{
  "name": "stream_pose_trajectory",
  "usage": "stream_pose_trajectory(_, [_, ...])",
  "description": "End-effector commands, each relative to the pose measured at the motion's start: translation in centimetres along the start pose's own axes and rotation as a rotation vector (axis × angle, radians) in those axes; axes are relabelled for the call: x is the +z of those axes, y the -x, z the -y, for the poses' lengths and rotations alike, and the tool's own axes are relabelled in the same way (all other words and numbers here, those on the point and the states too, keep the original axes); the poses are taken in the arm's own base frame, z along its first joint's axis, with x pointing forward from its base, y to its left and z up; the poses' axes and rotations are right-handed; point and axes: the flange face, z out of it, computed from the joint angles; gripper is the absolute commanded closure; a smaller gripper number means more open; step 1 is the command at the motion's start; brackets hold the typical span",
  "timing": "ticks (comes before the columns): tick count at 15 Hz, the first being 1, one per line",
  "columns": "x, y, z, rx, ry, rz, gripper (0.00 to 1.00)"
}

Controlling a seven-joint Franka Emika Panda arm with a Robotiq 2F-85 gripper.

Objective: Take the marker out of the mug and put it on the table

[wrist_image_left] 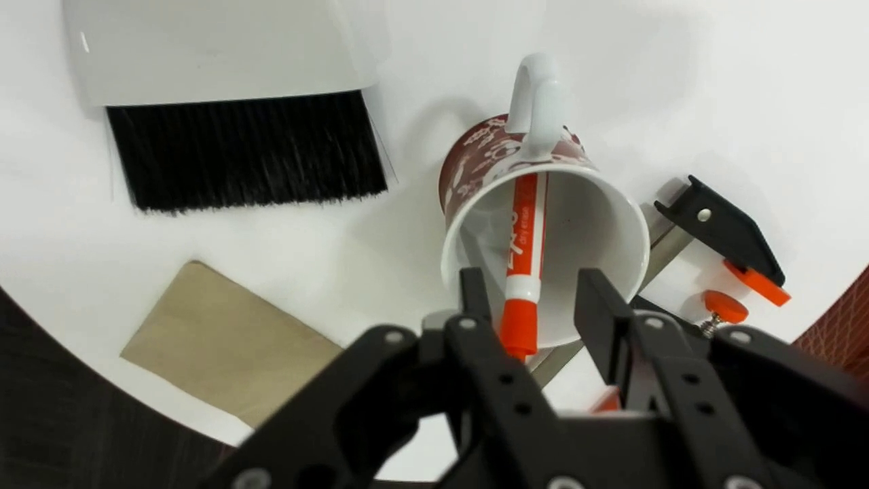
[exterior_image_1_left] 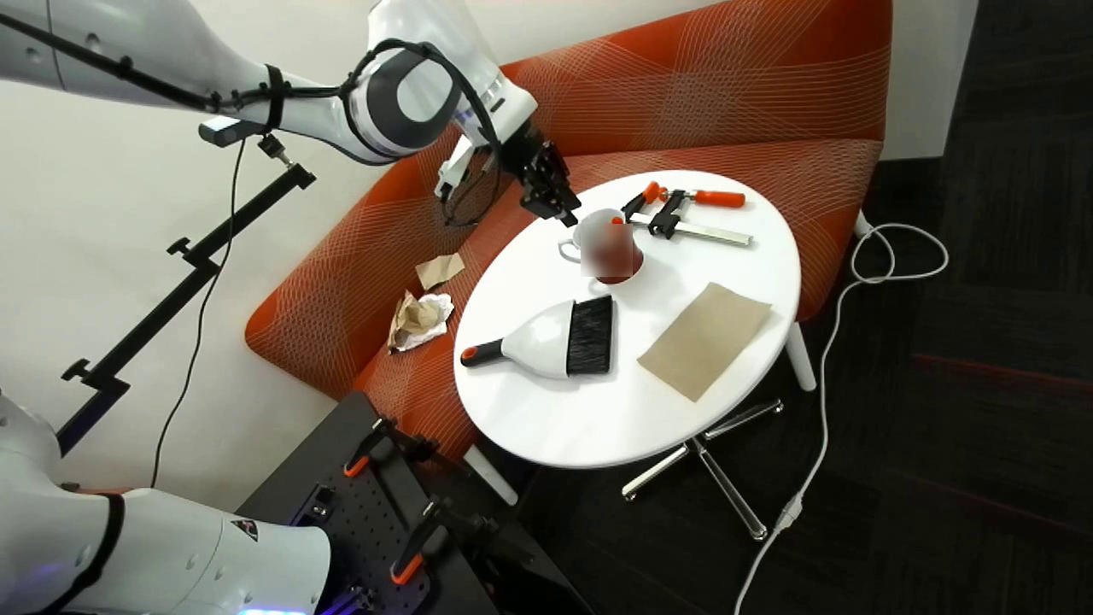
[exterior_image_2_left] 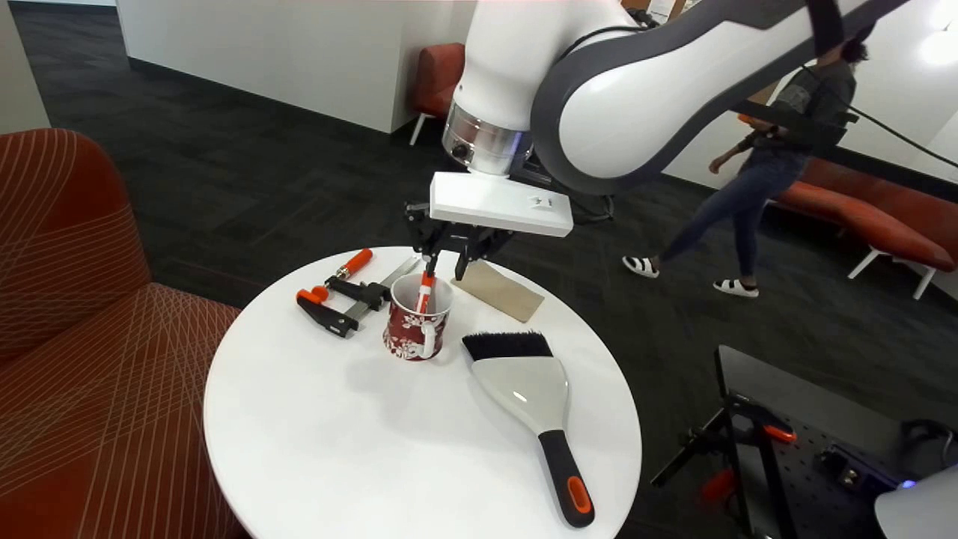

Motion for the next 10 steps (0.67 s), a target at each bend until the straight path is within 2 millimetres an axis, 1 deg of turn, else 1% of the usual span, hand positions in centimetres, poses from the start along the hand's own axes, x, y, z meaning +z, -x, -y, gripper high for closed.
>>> stream_pose_trajectory(1, [0.9, -0.7, 1.3, 0.001, 0.002, 0.002, 0.56])
stream_pose_trajectory(8, [3.7, -1.2, 2.5, 0.011, 0.031, 0.019, 0.57])
stream_pose_trajectory(10, [4.4, -1.3, 2.6, 0.017, 0.041, 0.02, 0.61])
